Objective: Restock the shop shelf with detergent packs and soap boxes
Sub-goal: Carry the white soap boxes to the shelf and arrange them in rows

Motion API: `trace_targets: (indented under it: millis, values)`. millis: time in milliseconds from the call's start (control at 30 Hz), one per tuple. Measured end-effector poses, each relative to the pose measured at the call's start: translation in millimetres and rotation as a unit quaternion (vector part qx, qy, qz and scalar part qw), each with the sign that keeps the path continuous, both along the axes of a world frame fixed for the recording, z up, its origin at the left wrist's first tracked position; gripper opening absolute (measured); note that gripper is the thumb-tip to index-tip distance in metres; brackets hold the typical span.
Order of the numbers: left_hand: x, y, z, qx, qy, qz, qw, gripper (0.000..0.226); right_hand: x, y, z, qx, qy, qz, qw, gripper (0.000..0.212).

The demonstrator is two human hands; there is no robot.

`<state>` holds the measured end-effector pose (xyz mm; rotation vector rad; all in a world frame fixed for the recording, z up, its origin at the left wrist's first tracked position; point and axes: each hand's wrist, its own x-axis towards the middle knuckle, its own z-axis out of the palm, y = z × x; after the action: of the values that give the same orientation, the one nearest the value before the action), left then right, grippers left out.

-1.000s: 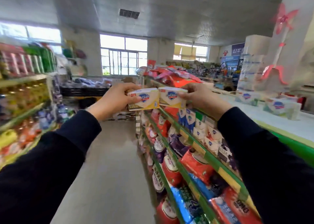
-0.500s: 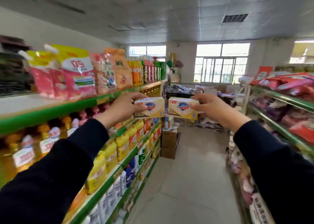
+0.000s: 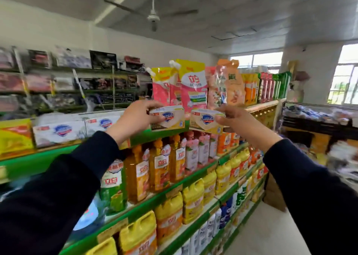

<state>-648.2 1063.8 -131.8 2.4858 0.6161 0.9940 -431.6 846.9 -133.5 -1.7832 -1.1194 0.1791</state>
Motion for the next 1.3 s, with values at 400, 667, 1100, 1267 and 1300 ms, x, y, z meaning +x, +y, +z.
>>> trace_targets:
  millis: [400,667,1100,1267,1300]
  values:
    - [-13,91,20,0.074,0.108,0.201,0.971,0.031,26,176,15,0.065,-0.046,0.091,0.993,0.038]
    - [-15,102,23,0.058,0.223,0.225,0.947,0.041,31,253,14,0.069,-0.041,0.164,0.983,0.023]
    - [-34,96,36,-0.027,0.231,0.183,0.955,0.048,-8,312,12,-0.018,-0.059,0.305,0.95,0.035]
    - [-42,92,38,0.039,0.19,0.229,0.954,0.042,-15,313,15,-0.049,-0.063,0.341,0.937,0.032]
    - [-43,90,39,0.056,0.168,0.244,0.953,0.042,-16,313,16,-0.056,-0.064,0.345,0.935,0.031]
